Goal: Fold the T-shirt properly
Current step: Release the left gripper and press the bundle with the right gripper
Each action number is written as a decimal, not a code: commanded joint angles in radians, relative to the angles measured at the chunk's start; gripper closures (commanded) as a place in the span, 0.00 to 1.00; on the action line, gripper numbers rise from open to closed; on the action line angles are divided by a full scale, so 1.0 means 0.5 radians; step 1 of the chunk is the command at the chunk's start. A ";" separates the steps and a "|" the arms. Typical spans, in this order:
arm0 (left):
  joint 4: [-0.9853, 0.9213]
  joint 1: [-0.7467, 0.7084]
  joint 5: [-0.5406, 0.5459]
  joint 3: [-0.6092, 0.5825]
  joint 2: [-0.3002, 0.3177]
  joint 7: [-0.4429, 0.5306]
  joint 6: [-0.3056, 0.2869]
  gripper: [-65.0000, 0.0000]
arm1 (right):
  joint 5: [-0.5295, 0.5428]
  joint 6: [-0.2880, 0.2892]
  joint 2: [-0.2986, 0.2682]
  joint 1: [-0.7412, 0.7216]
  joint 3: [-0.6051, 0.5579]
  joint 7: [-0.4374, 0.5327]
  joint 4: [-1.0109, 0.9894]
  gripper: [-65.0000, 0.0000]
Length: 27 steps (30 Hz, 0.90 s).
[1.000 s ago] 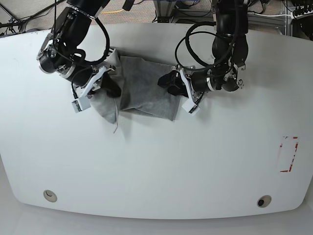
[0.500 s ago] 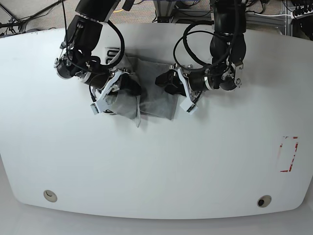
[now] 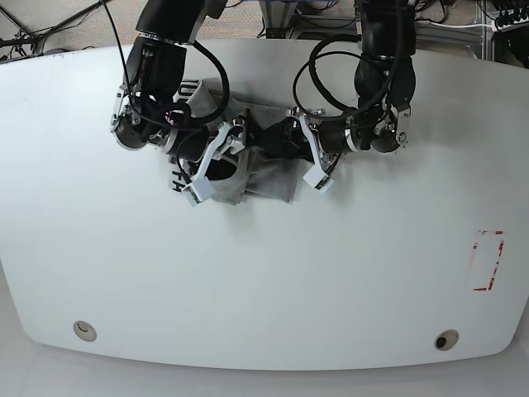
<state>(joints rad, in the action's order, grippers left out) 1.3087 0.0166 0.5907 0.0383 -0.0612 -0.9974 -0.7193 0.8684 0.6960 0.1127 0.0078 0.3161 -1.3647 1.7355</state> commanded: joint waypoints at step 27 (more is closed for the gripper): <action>0.557 -0.348 0.594 0.532 0.673 -0.152 0.042 0.52 | -0.198 0.004 -0.365 0.161 -0.318 0.040 0.523 0.00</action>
<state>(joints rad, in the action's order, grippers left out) 1.5658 -0.1574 0.8505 0.2955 0.2649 -1.0851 -0.6922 0.7429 0.6960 -0.0521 0.0902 0.1520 -1.3666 1.9556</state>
